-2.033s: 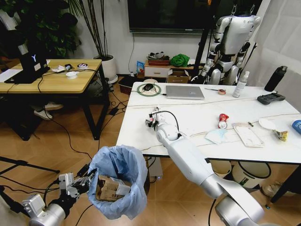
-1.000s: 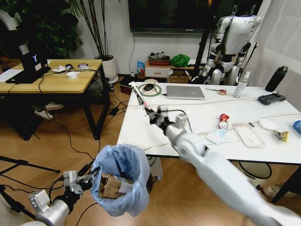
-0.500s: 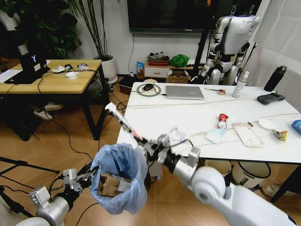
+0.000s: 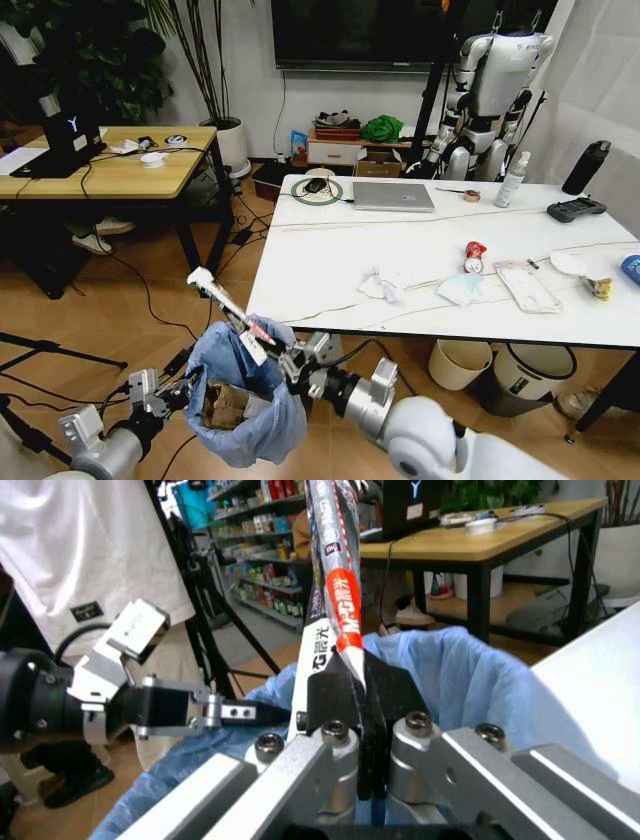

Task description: Pick up the trash bin and place the trash from the table into it.

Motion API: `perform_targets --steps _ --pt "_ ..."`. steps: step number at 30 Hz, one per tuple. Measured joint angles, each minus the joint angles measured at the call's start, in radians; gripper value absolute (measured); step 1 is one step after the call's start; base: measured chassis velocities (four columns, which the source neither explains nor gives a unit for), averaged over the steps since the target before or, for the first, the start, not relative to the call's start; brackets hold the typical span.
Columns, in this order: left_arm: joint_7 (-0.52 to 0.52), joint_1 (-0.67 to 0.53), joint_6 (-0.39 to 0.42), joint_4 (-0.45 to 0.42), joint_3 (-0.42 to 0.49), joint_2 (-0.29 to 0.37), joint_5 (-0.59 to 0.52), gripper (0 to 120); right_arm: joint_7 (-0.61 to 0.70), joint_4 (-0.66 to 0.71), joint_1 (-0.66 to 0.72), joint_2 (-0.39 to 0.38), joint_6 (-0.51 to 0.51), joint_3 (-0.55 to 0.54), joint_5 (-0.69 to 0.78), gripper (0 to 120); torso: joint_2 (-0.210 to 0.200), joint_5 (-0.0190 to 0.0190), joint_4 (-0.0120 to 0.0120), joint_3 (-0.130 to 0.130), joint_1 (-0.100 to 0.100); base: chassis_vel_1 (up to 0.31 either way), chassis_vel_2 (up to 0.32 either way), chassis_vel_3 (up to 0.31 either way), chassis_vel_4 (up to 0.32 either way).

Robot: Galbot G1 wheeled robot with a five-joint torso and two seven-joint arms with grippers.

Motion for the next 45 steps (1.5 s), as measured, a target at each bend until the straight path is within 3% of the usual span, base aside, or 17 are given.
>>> perform_targets --steps 6,20,22,25,26,28,31,33,41,45 --pt "0.009 0.016 -0.002 -0.009 -0.02 -0.016 0.024 0 -0.002 0.017 -0.028 -0.014 0.004 0.016 -0.036 7 0.0 -0.0001 0.0 0.0 0.0 0.0 0.0 0.0 0.0" --pt "0.009 -0.002 -0.003 -0.007 -0.023 -0.018 0.028 0 0.0 0.071 -0.077 -0.032 0.067 0.099 -0.068 62 0.0 0.0 -0.0001 0.0 0.0 0.0 0.0 0.0 0.0" --pt "0.009 -0.002 -0.003 -0.007 -0.022 -0.019 0.029 0 0.007 0.076 -0.073 -0.024 0.065 0.118 -0.061 65 0.0 -0.0001 -0.0002 0.0 0.0 0.0 0.0 0.0 0.0" --pt "0.014 0.001 -0.003 -0.007 -0.019 -0.025 0.038 0 0.07 0.073 -0.036 0.021 -0.008 0.204 -0.033 78 0.0 0.0 0.0001 0.0 0.0 0.0 0.0 0.0 0.0" --pt "0.018 0.001 -0.004 -0.007 -0.017 -0.028 0.043 0 0.11 0.059 -0.019 0.05 -0.077 0.255 -0.015 83 0.0 0.0 0.0001 0.0 0.0 0.0 0.0 0.0 0.0" --pt "0.02 0.001 -0.004 -0.007 -0.017 -0.029 0.045 0 0.125 0.054 -0.013 0.06 -0.104 0.273 -0.011 85 0.0 0.0002 0.0001 0.0 0.0 0.0 0.0 0.0 0.0" --pt "0.027 -0.005 -0.006 -0.007 -0.011 -0.036 0.052 0 0.218 -0.058 0.038 0.15 -0.336 0.426 -0.006 98 0.0 0.0001 0.0002 0.0 0.0 0.0 0.0 0.0 0.0" --pt "0.028 -0.007 -0.006 -0.008 -0.01 -0.038 0.054 0 0.186 -0.128 0.058 0.159 -0.385 0.478 -0.032 100 0.0 -0.0002 0.0001 0.0 0.0 0.0 0.0 0.0 0.0" --pt "0.034 -0.006 -0.007 -0.012 -0.01 -0.041 0.062 0 0.059 -0.368 0.118 0.123 -0.415 0.551 -0.129 100 0.0 0.0003 -0.0001 0.0 0.0 0.0 0.0 0.0 0.0" --pt "0.038 0.0 -0.008 -0.017 -0.013 -0.041 0.064 0 0.025 -0.433 0.116 0.097 -0.427 0.558 -0.133 92 0.0 0.0001 -0.0001 0.0 0.0 0.0 0.0 0.0 0.0"
